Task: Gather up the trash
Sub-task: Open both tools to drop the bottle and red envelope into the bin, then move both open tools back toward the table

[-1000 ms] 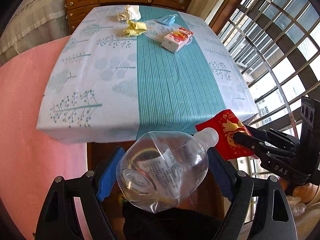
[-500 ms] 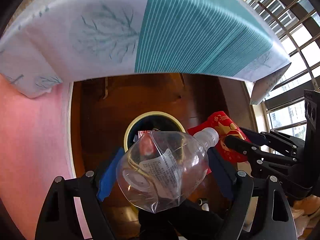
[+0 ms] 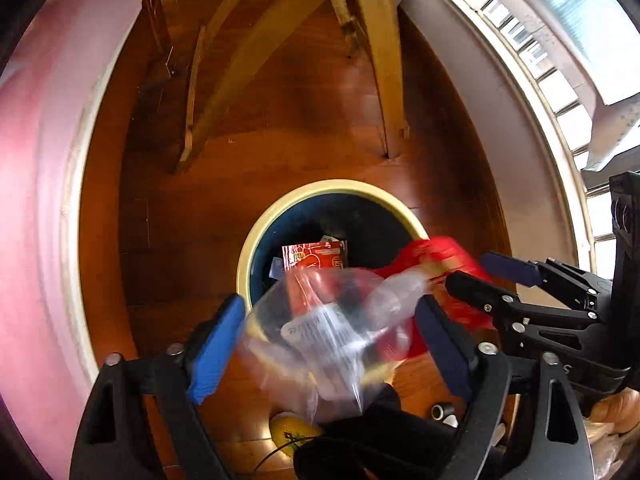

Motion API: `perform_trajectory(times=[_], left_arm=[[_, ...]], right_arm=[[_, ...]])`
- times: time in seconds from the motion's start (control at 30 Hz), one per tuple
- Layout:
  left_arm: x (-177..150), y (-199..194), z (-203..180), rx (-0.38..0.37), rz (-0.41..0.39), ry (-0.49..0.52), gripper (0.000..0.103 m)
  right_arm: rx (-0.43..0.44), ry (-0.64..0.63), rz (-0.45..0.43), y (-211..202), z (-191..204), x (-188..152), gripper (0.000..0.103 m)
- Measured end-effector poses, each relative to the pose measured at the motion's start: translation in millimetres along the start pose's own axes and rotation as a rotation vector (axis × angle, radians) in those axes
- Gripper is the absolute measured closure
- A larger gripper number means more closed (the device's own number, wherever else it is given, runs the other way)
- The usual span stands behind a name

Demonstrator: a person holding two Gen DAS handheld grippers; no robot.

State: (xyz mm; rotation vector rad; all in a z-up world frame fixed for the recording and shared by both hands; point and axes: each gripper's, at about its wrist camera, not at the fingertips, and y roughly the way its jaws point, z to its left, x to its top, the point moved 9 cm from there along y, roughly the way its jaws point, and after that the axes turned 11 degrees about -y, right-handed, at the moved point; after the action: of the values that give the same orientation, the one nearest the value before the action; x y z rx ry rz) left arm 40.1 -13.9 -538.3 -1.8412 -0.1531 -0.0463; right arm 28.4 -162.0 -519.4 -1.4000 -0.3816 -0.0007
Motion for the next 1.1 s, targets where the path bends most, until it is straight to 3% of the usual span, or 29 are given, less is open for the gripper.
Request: perform_trajectory(times=[0.23,0.5,0.7,1.1], left_arm=[[5.4,14.2,6.5,0.004,-0.042,0.006,0.004],[8.5,-39.0,2.9,0.013,-0.108,-0.029,0.004],[3.4,-115.1,-8.6,-0.017,-0.148,-0.067,0.004],[-7.5,-302.8,-45.2,-0.057,-0.268,-0.071,0.004]], right_arm=[[-0.027,-0.017,0.014,20.0,-4.4,2.1,0.039],[-0.039,-0.075,0.032,-13.6,9.5,10.7,0.039],[-0.056,-0.110,0.028,-76.2,28.9,24.3,0.039],[-0.073,-0.114,-0.071,-248.7,82.2,54.6,0.039]])
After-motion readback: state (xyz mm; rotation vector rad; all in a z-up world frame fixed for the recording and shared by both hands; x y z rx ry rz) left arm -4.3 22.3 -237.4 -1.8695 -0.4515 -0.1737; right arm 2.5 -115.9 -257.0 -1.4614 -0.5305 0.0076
